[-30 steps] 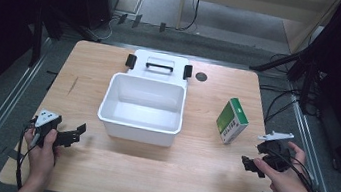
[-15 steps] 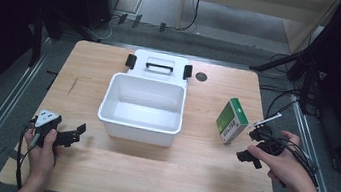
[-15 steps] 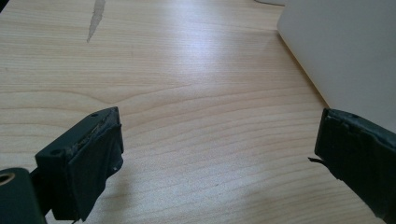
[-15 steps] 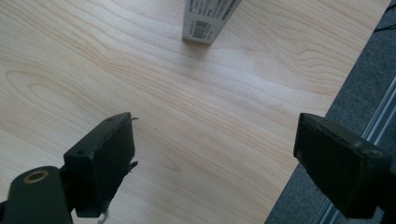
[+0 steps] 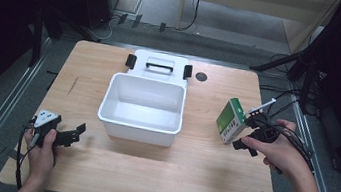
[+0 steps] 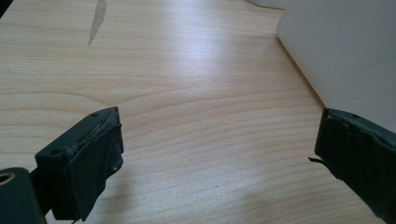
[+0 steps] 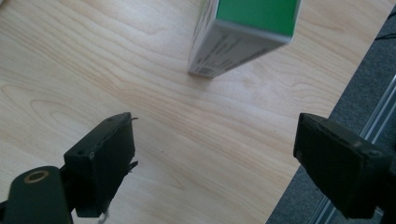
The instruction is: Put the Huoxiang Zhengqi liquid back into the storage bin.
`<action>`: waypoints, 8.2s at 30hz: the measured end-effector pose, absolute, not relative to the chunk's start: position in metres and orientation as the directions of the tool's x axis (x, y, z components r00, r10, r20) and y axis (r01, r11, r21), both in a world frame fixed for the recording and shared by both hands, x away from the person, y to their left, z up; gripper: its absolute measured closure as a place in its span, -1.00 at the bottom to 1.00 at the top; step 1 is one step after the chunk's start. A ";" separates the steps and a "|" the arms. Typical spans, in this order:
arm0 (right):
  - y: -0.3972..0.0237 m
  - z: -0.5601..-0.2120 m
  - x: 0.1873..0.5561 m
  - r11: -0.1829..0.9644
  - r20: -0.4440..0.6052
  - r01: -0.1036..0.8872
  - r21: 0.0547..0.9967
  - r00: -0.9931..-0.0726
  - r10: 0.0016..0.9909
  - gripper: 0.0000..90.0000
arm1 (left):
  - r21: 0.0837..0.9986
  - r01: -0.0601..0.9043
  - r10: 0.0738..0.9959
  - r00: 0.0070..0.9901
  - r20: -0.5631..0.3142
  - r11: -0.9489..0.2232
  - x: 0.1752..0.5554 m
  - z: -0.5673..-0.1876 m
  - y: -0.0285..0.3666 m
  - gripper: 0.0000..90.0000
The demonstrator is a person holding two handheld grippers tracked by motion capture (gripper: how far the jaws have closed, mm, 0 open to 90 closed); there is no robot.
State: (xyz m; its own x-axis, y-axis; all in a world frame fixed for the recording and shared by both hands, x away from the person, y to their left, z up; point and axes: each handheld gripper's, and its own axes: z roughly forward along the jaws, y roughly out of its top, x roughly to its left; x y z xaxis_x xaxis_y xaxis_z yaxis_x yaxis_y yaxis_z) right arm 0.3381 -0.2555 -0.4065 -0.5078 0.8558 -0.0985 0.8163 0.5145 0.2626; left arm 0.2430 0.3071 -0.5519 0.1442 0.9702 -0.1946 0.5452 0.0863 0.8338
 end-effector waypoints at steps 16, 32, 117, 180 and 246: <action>-0.229 -0.393 0.372 0.516 -0.144 0.829 0.216 -0.496 0.856 -0.71 | 0.861 0.507 0.978 0.154 -0.142 0.045 0.241 -0.551 0.303 -0.95; -0.220 -0.394 0.420 0.452 -0.054 0.875 0.173 -0.450 0.892 -0.15 | 0.859 0.509 0.976 0.161 -0.150 0.048 0.242 -0.551 0.303 -0.95; -0.073 -0.245 0.387 0.959 -0.118 0.137 0.249 -0.978 0.171 0.43 | 0.852 0.521 0.975 0.156 -0.160 0.057 0.243 -0.551 0.304 -0.95; -0.020 -0.361 0.412 0.984 -0.055 -0.042 0.173 -0.998 -0.033 0.42 | 0.848 0.527 0.974 0.154 -0.167 0.062 0.244 -0.551 0.305 -0.95; -0.041 -0.353 0.406 0.897 -0.124 0.270 0.349 -0.936 0.330 -1.00 | 0.850 0.523 0.975 0.154 -0.160 0.057 0.244 -0.551 0.304 -0.95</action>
State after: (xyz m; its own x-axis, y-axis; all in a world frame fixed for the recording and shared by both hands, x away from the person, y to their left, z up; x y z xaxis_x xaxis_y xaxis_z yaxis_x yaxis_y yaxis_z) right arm 0.4061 -0.0410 -0.3531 -0.9359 0.3297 -0.1238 0.2700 0.8974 0.3489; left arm 0.2441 0.3039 -0.5513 0.1541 0.9750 -0.1600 0.5232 0.0569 0.8503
